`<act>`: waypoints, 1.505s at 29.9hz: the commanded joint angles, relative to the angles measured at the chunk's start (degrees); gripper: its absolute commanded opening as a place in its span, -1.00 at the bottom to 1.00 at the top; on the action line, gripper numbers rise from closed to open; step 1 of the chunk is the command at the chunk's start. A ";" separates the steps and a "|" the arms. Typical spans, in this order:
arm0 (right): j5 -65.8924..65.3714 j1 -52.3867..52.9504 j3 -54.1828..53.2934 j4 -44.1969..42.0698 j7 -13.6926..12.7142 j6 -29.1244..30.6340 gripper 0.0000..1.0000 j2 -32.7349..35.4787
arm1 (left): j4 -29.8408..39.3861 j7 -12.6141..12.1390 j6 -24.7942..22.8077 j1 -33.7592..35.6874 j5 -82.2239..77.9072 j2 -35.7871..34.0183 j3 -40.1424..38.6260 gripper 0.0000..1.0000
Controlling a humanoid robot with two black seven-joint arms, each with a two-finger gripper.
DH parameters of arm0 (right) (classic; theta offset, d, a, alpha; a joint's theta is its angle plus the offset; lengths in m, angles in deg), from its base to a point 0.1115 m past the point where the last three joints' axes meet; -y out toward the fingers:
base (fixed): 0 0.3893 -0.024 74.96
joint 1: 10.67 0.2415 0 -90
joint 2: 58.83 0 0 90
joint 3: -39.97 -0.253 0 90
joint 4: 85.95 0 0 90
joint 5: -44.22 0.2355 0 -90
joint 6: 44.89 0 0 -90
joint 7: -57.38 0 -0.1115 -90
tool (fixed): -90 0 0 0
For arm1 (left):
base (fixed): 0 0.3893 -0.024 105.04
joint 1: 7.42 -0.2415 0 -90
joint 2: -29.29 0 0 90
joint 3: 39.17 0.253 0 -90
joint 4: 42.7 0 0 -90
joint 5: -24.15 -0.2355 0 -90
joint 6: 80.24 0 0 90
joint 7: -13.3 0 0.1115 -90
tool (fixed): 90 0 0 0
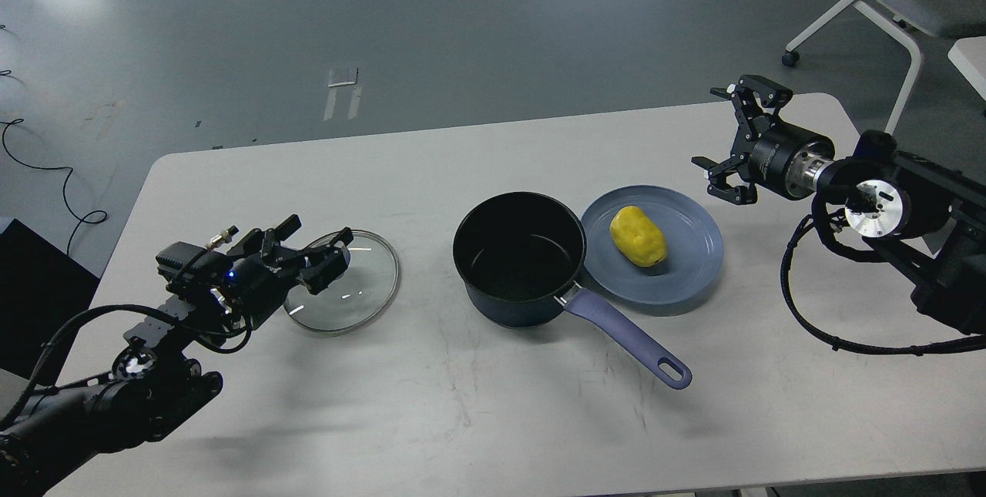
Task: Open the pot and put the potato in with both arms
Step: 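Retract the left arm and reach the right gripper to the potato, then grasp the yellow potato with the right gripper and lift it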
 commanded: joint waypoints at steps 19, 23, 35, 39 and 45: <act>-74.32 9.36 33.80 5.97 21.30 -14.15 0.95 2.88 | 8.38 -17.28 -21.52 17.84 65.77 -2.12 -8.85 0.98; -74.85 8.93 34.78 3.86 21.30 -14.33 0.89 2.00 | 8.29 -17.02 -21.34 17.57 65.68 -2.12 -8.50 0.98; -75.11 9.36 41.46 -5.01 20.95 -14.68 0.21 -8.63 | 8.29 -16.32 -21.07 17.14 65.50 -3.00 -8.42 0.98; -75.64 12.17 44.18 -5.81 21.04 -14.86 -0.42 -8.73 | 8.29 -16.14 -21.08 16.78 65.42 -3.35 -8.15 0.98; -75.55 17.62 44.45 -5.02 21.12 -17.93 -0.45 -8.11 | 8.29 -16.14 -20.99 16.17 65.42 -3.18 -7.98 0.98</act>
